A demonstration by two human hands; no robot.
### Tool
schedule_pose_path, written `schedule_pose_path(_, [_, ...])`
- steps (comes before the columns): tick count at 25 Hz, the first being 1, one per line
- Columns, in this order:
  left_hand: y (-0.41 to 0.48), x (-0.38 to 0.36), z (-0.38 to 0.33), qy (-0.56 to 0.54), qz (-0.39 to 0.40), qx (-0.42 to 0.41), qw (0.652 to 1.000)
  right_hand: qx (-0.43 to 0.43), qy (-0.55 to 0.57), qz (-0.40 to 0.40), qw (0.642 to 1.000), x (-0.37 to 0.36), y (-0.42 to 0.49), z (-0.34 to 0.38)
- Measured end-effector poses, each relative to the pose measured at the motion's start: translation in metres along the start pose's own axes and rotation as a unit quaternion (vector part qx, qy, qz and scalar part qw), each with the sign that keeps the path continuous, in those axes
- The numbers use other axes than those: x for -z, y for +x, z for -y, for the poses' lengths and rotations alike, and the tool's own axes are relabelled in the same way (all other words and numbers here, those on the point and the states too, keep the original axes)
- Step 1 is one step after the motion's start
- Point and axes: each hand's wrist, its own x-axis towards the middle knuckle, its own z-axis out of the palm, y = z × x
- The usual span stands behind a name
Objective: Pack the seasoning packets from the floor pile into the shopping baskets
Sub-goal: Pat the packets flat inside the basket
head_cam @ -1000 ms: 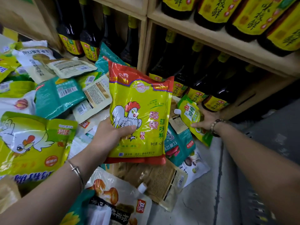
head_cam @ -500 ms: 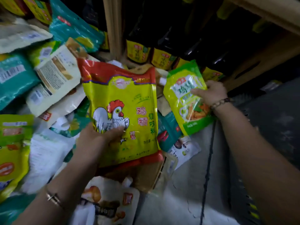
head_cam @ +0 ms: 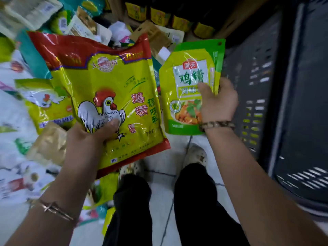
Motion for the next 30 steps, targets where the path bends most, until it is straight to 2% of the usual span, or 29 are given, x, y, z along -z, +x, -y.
schedule_pose_path(5, [-0.085,-0.017,-0.061,0.137,-0.018,0.010,0.990,-0.031,0.040,-0.029,0.998,0.125,-0.033,0.038])
schedule_pose_path(8, [-0.130,-0.065,-0.089,0.206,0.002,-0.034,0.978,-0.067,0.046,-0.073,0.994,0.209,-0.013,0.032])
schedule_pose_path(13, [-0.173,-0.198,-0.092,0.303,0.061,-0.120,0.943,-0.117,-0.064,-0.119,0.984,0.306,0.051,-0.040])
schedule_pose_path(17, [-0.177,-0.304,-0.055,0.312,0.060,-0.142,0.938,-0.139,-0.163,-0.082,0.973,0.313,0.103,-0.111])
schedule_pose_path(22, [-0.116,-0.394,0.022,0.318,-0.016,-0.061,0.946,-0.137,-0.205,0.042,0.968,0.269,0.154,-0.186])
schedule_pose_path(25, [-0.067,-0.409,0.078,0.288,-0.007,0.002,0.958,-0.121,-0.218,0.097,0.964,0.231,0.166,-0.227])
schedule_pose_path(27, [-0.049,-0.405,0.113,0.209,-0.002,0.095,0.973,-0.131,-0.205,0.118,0.963,0.210,0.166,-0.251])
schedule_pose_path(30, [-0.032,-0.396,0.154,0.200,0.005,0.242,0.950,-0.170,-0.216,0.147,0.950,0.187,0.167,-0.282])
